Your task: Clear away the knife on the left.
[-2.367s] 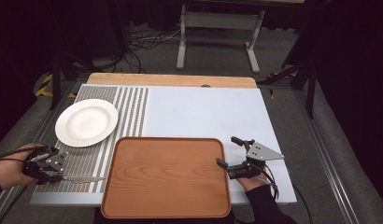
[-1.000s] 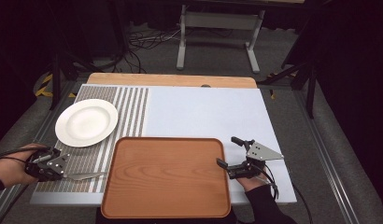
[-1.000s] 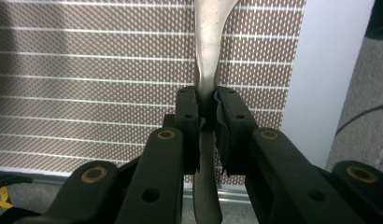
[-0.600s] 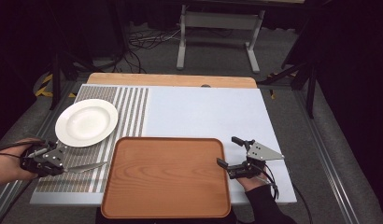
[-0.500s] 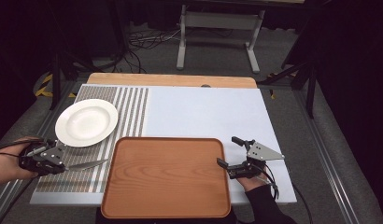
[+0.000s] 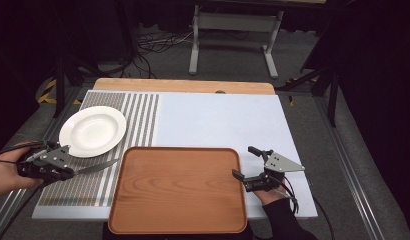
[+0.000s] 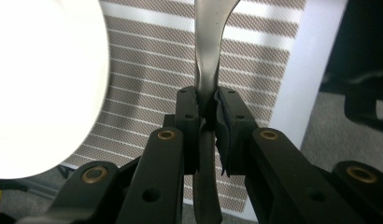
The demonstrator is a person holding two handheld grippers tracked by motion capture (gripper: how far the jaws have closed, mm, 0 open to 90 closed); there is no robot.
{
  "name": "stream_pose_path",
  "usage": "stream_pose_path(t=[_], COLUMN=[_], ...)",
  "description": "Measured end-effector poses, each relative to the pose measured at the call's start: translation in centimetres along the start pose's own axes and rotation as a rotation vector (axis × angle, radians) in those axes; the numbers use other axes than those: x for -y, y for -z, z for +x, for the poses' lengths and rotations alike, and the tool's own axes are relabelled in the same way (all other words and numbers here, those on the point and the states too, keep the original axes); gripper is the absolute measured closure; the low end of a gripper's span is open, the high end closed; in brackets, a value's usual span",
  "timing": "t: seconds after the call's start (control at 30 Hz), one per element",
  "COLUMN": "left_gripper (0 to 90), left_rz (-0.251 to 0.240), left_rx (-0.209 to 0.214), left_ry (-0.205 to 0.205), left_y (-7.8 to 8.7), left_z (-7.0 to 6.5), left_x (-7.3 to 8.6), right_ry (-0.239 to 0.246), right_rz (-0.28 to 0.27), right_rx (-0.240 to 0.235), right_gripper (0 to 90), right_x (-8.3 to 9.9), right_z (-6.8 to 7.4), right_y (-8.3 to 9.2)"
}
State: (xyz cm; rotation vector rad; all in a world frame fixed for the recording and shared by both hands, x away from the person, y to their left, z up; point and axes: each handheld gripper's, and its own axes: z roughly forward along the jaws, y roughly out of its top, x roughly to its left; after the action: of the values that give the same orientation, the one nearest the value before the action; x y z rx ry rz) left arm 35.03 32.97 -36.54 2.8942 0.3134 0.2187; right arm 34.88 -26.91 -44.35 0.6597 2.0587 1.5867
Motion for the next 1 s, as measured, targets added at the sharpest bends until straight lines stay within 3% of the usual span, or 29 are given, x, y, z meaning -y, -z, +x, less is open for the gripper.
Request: stream_pose_path(t=[0.23, 0.3, 0.37, 0.5, 0.6, 0.83, 1.0], left_gripper=[80.0, 80.1, 80.1, 80.1, 80.1, 80.1, 80.0], left_rz=[-0.061, -0.064, -0.066, -0.099, -0.103, -0.163, -0.178], left_rx=[0.020, 0.014, 0.038, 0.063, 0.108, 0.131, 0.166], left_ry=[0.050, 0.096, 0.149, 0.207, 0.256, 0.392, 0.448], left_y=[0.8, 1.1, 1.3, 1.7, 1.8, 2.1, 2.0], left_z=[-0.2, -0.2, -0.3, -0.4, -0.5, -0.6, -0.8], left_x=[-1.5, -2.0, -2.4, -3.3, -3.9, -4.8, -5.5], right_ry=[0.002, 0.003, 0.003, 0.005, 0.008, 0.006, 0.007], right_rz=[0.000, -0.001, -0.001, -0.006, -0.007, -0.014, -0.014], right_rx=[-0.001, -0.002, -0.003, -0.005, -0.006, -0.012, -0.012], right_gripper=[3.0, 3.0, 3.0, 3.0, 3.0, 2.9, 2.9], right_x=[0.0, 0.0, 0.0, 0.0, 0.0, 0.0, -0.1], right_z=[0.0, 0.0, 0.0, 0.0, 0.0, 0.0, 0.0], right_y=[0.0, 0.0, 0.0, 0.0, 0.1, 0.1, 0.1])
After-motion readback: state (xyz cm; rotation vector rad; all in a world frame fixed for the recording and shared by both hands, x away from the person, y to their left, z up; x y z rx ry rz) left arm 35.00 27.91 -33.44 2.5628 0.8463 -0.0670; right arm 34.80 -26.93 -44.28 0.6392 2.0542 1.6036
